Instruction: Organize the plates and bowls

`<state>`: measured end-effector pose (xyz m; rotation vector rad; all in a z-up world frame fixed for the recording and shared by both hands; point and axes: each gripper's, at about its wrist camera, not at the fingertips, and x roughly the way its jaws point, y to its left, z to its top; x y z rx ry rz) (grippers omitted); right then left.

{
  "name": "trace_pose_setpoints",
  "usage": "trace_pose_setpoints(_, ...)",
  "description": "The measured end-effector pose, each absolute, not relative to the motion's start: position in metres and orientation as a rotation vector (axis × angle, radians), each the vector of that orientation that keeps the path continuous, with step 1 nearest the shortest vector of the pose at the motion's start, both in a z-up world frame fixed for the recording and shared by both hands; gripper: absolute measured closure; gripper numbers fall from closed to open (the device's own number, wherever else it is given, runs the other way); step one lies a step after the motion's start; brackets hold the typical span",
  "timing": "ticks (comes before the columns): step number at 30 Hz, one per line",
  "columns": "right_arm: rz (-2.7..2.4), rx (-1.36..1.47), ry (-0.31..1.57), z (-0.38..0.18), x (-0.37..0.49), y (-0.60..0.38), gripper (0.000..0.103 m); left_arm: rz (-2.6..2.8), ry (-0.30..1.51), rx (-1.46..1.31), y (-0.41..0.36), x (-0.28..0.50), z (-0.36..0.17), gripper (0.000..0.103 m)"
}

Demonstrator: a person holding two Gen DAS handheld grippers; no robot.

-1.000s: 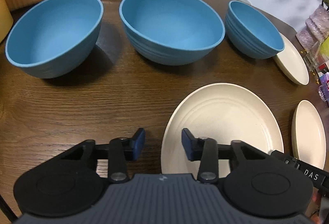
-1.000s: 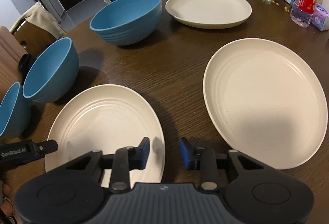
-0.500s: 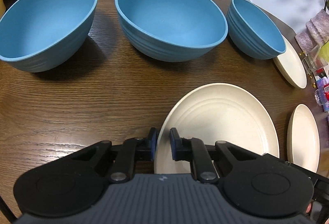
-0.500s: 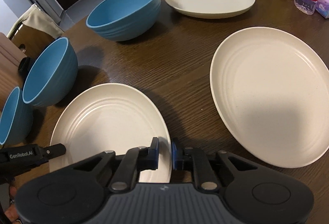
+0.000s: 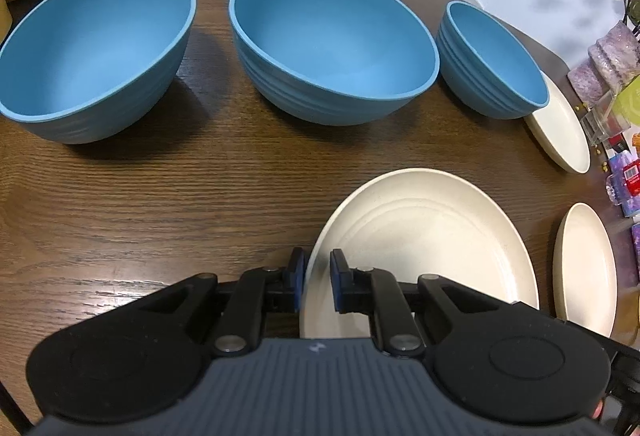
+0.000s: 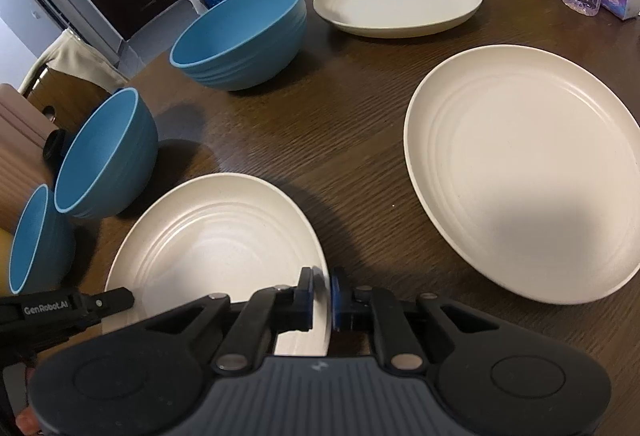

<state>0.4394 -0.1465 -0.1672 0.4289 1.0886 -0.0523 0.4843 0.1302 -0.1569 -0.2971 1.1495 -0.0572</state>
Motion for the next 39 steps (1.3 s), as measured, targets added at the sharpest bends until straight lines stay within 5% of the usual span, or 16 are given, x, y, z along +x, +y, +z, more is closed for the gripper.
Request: trace_pose_setpoints(39, 0.081, 0.384, 0.971, -0.124, 0.391, -0.107, 0.097, 0.004, 0.994, -0.369, 0.177, 0.411, -0.112, 0.089)
